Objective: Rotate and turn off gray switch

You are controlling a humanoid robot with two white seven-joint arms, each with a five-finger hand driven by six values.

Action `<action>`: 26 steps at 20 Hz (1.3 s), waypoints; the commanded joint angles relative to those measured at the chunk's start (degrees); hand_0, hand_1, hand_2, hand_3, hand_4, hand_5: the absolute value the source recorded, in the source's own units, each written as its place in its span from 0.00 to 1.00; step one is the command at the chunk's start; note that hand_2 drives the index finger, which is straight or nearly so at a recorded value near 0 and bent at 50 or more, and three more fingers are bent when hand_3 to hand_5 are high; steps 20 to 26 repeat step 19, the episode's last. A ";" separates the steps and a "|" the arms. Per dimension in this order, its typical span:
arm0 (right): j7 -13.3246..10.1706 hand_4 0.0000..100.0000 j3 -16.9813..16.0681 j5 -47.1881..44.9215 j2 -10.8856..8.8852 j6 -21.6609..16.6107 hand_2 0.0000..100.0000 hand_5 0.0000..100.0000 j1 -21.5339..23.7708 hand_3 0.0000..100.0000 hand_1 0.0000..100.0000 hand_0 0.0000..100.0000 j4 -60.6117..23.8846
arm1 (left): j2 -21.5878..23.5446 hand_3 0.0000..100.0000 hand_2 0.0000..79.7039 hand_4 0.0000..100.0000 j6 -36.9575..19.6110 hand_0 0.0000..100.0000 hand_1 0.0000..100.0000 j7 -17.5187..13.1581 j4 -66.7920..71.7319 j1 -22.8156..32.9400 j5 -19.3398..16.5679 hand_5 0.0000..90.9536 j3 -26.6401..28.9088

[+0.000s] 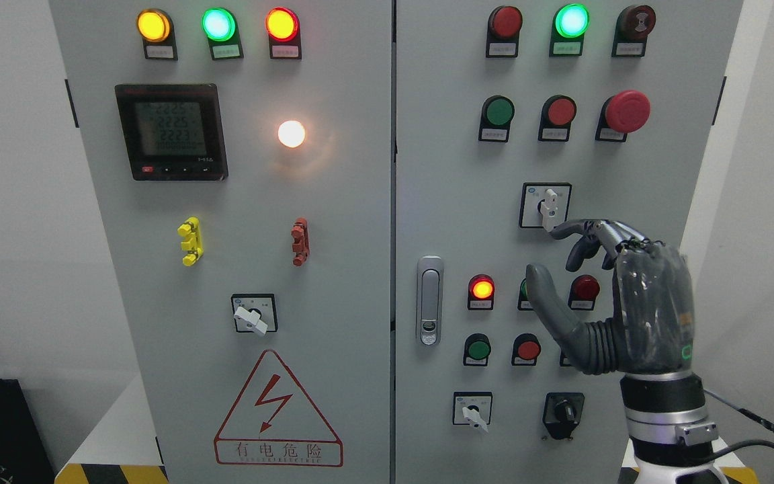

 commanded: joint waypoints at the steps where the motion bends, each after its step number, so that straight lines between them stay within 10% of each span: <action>1: 0.87 0.07 -2.25 -0.18 -5.93 -0.59 0.15 0.01 2.18 0.20 0.19 0.29 -2.88 | -0.03 0.00 0.00 0.00 0.00 0.12 0.39 -0.24 -1.41 -0.53 1.14 0.00 0.44; 26: 0.70 0.00 -2.25 -0.18 -8.83 -0.51 0.12 0.00 6.39 0.11 0.26 0.26 -4.02 | 0.06 0.00 0.00 0.00 0.00 0.12 0.39 -0.24 -1.41 -0.53 1.14 0.00 0.44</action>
